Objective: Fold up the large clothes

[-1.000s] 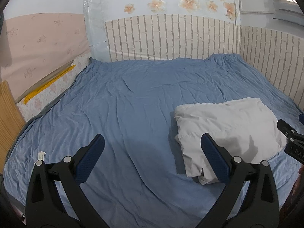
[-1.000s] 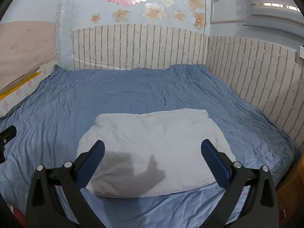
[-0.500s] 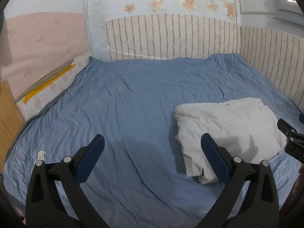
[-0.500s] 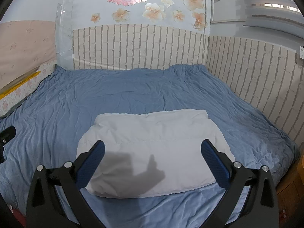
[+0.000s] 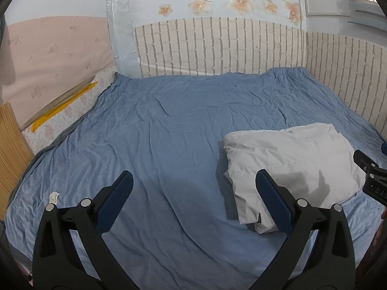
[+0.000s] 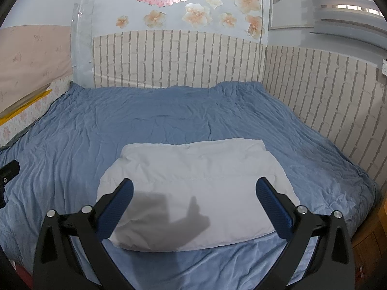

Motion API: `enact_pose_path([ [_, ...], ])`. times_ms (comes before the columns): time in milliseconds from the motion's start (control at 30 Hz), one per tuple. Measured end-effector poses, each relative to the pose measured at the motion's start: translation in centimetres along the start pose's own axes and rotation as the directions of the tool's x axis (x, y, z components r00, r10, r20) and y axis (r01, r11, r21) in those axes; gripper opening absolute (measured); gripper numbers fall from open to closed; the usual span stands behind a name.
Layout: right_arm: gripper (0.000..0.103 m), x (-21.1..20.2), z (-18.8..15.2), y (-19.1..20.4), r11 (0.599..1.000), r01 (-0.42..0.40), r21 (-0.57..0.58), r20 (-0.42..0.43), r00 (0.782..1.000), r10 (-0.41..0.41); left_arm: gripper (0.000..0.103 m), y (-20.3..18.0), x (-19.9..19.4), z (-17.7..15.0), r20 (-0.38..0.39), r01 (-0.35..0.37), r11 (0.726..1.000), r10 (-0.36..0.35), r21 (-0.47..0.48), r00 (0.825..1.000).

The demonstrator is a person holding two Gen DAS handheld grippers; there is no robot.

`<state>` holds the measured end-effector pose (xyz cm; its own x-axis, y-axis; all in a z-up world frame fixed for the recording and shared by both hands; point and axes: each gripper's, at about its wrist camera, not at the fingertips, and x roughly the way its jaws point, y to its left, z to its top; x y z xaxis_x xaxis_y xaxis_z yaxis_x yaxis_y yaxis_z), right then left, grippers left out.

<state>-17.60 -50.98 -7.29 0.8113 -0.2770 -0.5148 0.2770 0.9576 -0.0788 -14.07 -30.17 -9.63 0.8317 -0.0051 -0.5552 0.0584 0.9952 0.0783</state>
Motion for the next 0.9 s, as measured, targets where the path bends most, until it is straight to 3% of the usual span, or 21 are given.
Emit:
enact_pose_path([
  [900,0.101,-1.5,-1.4,-1.6,1.0,-0.006,0.028,0.008,1.0,0.005,0.1,-0.6,-2.2,-0.6,0.01,-0.008,1.0,0.008,0.027,1.0],
])
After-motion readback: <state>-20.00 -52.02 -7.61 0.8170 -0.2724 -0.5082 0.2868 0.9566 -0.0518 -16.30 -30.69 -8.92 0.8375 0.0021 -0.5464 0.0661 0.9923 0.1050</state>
